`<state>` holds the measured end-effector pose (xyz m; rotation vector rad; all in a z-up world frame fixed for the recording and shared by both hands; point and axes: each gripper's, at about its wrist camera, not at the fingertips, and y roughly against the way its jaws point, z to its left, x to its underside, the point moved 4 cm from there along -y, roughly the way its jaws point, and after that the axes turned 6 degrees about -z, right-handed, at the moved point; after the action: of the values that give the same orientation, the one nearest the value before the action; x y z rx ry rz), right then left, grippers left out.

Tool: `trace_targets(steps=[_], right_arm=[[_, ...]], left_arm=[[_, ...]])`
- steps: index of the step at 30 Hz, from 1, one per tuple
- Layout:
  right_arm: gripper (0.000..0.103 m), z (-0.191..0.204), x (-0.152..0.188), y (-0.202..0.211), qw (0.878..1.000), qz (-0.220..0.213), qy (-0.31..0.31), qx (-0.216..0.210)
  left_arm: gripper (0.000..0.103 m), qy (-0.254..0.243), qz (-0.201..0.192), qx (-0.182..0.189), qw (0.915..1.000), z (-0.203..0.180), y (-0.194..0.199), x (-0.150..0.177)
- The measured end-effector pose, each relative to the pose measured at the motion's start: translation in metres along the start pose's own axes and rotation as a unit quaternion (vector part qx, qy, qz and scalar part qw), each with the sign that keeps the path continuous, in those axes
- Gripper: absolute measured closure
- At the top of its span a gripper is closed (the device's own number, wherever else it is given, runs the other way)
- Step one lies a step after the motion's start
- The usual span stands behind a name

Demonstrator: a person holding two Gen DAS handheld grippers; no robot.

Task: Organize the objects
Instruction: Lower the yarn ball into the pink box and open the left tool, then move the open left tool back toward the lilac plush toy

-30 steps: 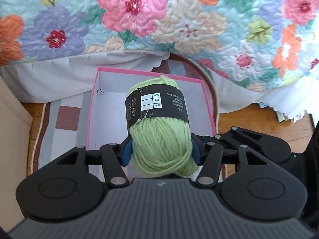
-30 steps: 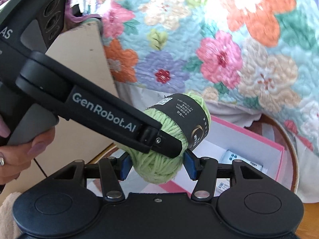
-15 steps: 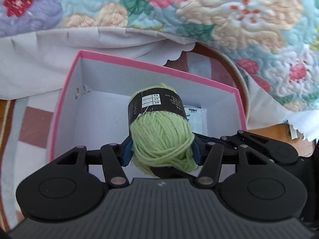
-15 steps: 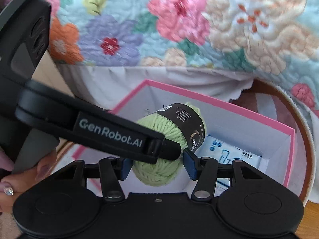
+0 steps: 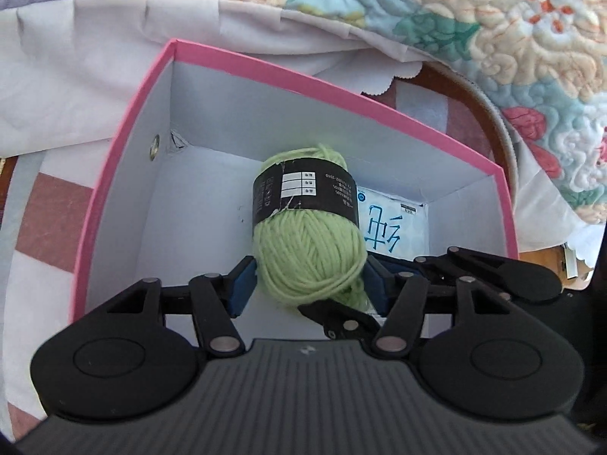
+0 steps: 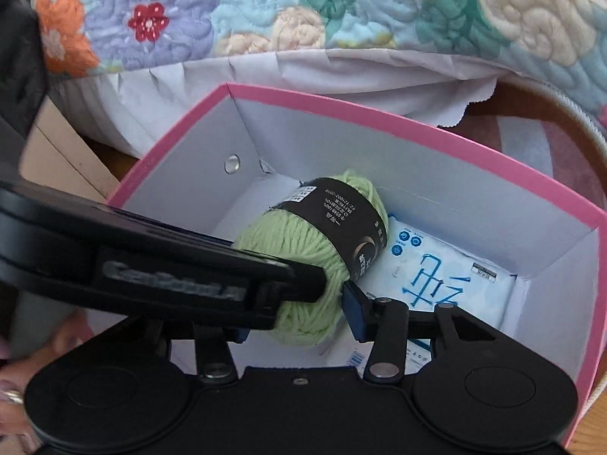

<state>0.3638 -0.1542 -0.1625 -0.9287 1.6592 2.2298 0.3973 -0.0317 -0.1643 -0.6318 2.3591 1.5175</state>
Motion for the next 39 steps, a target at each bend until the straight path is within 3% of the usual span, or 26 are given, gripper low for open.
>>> trace_targets(steps=[2,4,7,15,18,21,26,33,36,39], right_arm=[[0.049,-0.001,0.001,0.001,1.0,-0.003,-0.007,-0.009],[0.046,-0.002,0.001,0.003,0.999,-0.004,-0.021,-0.027],[0.044,-0.003,0.003,0.011,0.999,-0.01,-0.037,-0.039],[0.043,-0.005,0.018,0.034,0.997,-0.026,-0.066,-0.037],[0.043,-0.005,0.026,0.044,0.997,-0.021,-0.078,-0.019],[0.043,-0.003,0.036,0.062,0.997,-0.009,-0.076,-0.005],[0.043,0.014,0.039,0.101,0.999,-0.008,-0.047,0.011],[0.037,0.046,0.027,0.164,0.998,-0.047,-0.038,0.005],[0.033,0.058,0.024,0.188,0.998,-0.058,-0.029,0.009],[0.033,0.07,0.024,0.207,0.998,-0.059,-0.007,0.019]], left_arm=[[0.037,0.008,-0.003,-0.008,0.9999,0.002,0.0,0.001],[0.05,0.005,-0.005,-0.019,0.9998,0.003,-0.002,0.002],[0.055,0.009,0.004,-0.018,0.9998,0.004,-0.008,0.004],[0.045,0.012,0.007,-0.039,0.9991,0.001,-0.005,0.008],[0.042,-0.033,0.012,-0.057,0.9977,-0.008,0.017,0.013],[0.034,-0.049,-0.003,-0.075,0.996,-0.009,0.045,0.021],[0.032,-0.077,-0.009,-0.096,0.9923,-0.011,0.097,0.038],[0.03,-0.089,-0.001,-0.102,0.9908,-0.016,0.16,0.044],[0.026,-0.089,-0.005,-0.081,0.9927,-0.02,0.188,0.047],[0.026,-0.107,-0.006,-0.084,0.9907,-0.029,0.211,0.053]])
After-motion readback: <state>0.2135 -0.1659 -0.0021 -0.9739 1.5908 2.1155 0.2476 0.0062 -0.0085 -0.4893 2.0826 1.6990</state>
